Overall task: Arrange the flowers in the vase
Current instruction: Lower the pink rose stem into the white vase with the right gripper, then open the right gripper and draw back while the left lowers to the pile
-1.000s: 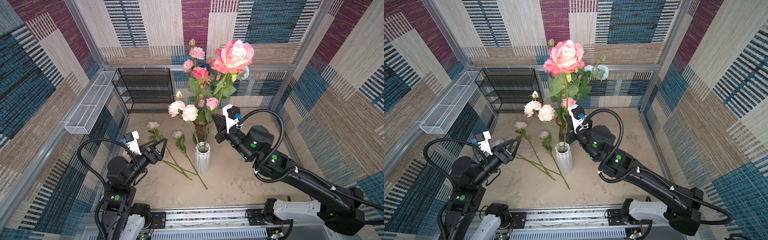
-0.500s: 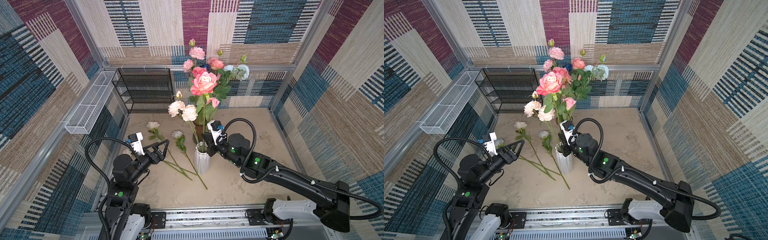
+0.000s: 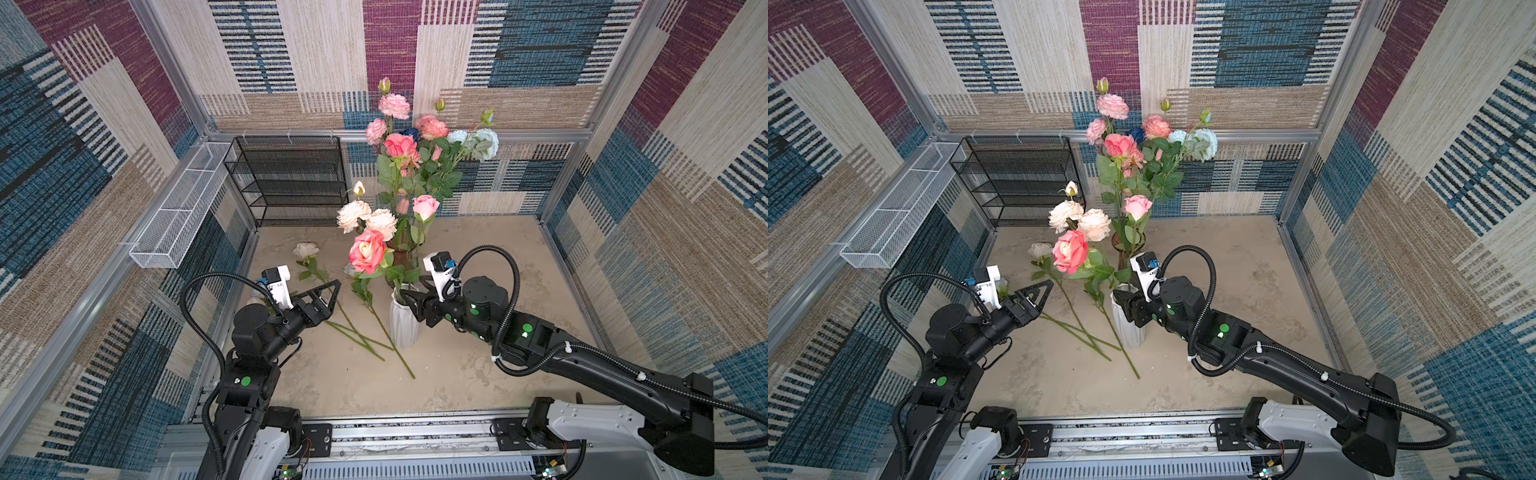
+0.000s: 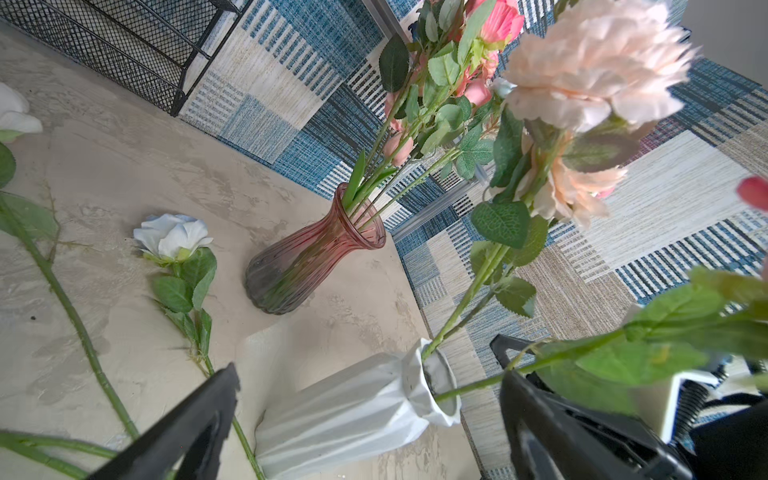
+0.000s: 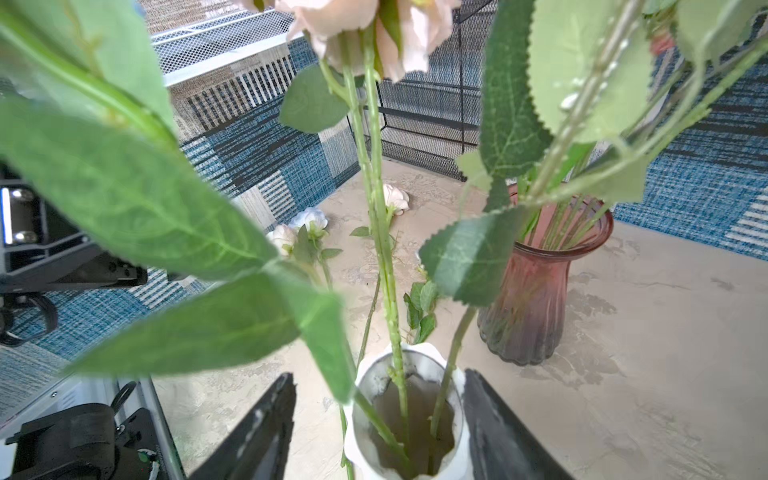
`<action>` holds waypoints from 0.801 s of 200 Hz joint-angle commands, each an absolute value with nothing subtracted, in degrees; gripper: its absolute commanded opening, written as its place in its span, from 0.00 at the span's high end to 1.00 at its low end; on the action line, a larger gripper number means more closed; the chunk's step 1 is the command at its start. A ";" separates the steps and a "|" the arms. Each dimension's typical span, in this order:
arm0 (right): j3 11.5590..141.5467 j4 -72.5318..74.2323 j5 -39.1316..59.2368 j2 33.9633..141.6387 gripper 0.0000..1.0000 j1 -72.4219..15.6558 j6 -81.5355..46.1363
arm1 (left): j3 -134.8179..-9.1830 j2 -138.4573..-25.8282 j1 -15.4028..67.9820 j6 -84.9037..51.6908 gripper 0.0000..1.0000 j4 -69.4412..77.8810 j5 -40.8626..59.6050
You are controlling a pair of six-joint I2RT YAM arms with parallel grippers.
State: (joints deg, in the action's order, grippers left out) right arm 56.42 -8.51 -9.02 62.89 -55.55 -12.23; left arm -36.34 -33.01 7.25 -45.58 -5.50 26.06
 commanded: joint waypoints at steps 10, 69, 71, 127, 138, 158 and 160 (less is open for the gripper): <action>54.91 -8.35 -5.54 59.21 0.28 -55.63 -14.79 | -36.05 -33.23 7.21 -47.00 0.00 -8.34 23.51; 50.17 -8.70 -7.23 49.22 0.27 -55.63 -17.91 | -35.92 -37.33 7.21 -48.61 0.30 -25.14 5.54; 50.01 -8.70 -7.34 48.89 0.27 -55.63 -17.93 | -35.83 -37.61 7.21 -48.78 0.31 -25.40 5.05; 48.61 -10.32 -9.71 44.70 0.30 -55.59 -18.81 | -34.97 -58.57 6.99 -51.71 0.52 -20.84 0.44; 48.31 -10.51 -9.62 44.16 0.30 -55.63 -19.11 | -35.24 -62.65 6.54 -52.54 0.56 -20.12 -1.06; 47.41 -10.86 -10.30 42.90 0.30 -55.63 -19.39 | -36.27 -69.69 5.50 -53.37 0.59 -16.75 -1.56; 47.34 -10.89 -10.35 42.85 0.30 -55.63 -19.44 | -36.53 -70.38 5.46 -53.46 0.60 -16.65 -1.80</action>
